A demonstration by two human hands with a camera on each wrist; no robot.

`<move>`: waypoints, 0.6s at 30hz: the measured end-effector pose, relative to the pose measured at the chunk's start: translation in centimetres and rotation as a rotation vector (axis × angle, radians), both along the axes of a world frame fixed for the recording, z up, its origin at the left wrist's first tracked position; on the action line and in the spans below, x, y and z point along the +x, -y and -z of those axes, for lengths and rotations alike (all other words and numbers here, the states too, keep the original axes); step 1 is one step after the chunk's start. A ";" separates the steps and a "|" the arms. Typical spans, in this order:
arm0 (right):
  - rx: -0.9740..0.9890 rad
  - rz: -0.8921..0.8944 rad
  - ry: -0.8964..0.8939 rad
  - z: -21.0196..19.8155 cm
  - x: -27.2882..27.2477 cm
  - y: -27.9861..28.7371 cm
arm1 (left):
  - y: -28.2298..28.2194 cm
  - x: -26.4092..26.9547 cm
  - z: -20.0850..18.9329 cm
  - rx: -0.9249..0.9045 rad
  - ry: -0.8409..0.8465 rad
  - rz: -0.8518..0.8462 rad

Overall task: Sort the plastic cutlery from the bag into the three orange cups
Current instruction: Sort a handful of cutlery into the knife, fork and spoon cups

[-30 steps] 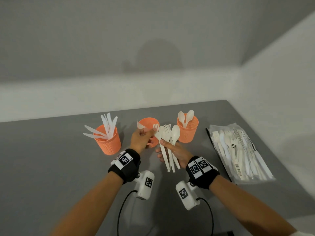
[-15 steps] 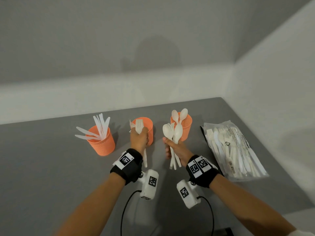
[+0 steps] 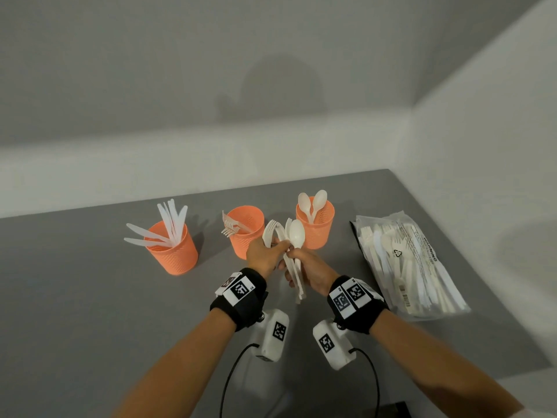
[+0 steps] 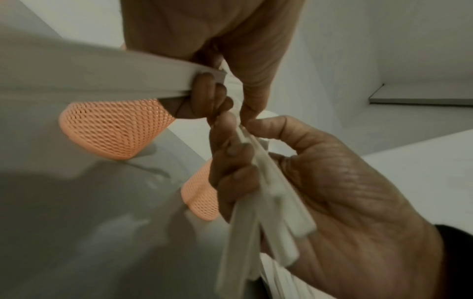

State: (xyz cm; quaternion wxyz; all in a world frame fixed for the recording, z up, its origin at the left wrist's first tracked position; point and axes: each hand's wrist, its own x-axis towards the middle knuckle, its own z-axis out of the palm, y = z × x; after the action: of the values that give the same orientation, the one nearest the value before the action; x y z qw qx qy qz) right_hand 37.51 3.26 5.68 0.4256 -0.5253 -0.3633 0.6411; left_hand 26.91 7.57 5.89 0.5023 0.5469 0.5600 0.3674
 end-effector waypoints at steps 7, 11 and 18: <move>-0.003 0.043 -0.135 0.2 0.6 -0.3 | -0.7 0.7 0.7 -0.113 0.101 -0.136; -0.017 0.061 -0.128 0.5 1.2 -0.7 | -1.2 0.5 -0.1 -0.254 0.263 -0.243; -0.006 0.079 -0.080 0.8 1.8 -0.8 | -1.6 0.1 -0.2 -0.308 0.265 -0.192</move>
State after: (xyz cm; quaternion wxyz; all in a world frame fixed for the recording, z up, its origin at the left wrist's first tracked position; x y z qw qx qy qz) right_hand 39.30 4.02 4.88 0.4633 -0.5144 -0.3228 0.6454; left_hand 27.05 9.18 6.04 0.6117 0.3548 0.5884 0.3922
